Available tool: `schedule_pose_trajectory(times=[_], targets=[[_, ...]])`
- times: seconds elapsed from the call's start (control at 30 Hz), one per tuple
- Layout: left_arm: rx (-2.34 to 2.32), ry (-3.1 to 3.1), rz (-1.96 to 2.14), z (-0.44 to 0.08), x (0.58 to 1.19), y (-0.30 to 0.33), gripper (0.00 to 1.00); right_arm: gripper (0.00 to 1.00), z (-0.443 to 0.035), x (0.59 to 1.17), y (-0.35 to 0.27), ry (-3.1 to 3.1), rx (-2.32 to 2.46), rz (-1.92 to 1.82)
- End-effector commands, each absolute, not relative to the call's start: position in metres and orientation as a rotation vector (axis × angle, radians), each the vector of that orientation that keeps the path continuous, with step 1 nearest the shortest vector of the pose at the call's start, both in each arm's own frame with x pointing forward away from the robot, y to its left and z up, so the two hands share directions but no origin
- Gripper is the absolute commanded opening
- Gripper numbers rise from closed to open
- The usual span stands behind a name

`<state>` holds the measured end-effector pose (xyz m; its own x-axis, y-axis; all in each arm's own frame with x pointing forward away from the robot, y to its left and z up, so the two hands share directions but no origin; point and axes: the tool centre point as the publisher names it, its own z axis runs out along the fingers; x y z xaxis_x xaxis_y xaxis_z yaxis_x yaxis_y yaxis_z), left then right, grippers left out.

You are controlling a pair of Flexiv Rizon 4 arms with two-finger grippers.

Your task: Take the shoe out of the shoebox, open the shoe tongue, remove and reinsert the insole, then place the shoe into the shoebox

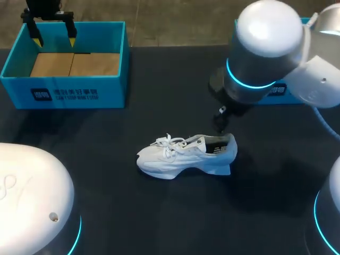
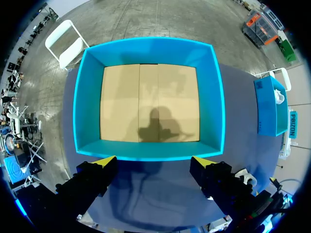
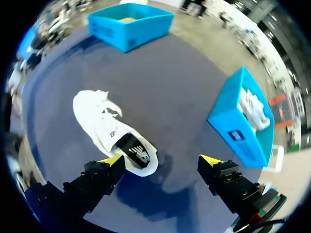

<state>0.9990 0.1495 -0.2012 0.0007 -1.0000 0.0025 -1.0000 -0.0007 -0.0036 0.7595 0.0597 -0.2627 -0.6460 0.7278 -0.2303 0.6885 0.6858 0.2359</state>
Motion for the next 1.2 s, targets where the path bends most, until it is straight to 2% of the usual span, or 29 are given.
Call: schedule_pose_trajectory(times=[0.03,0.8,1.2], targets=[[-2.222,2.22,-0.005,-0.2009,0.9992,0.1496,1.0,1.0,-0.265,0.7577,0.0503,2.754,0.86,0.319],[-2.222,2.22,-0.005,-0.2009,0.9992,0.1496,1.0,1.0,-0.265,0.7577,0.0503,2.754,0.86,0.319],[-2.222,2.22,-0.005,-0.2009,0.9992,0.1496,1.0,1.0,-0.2622,0.7656,0.0451,2.882,0.271,0.589]])
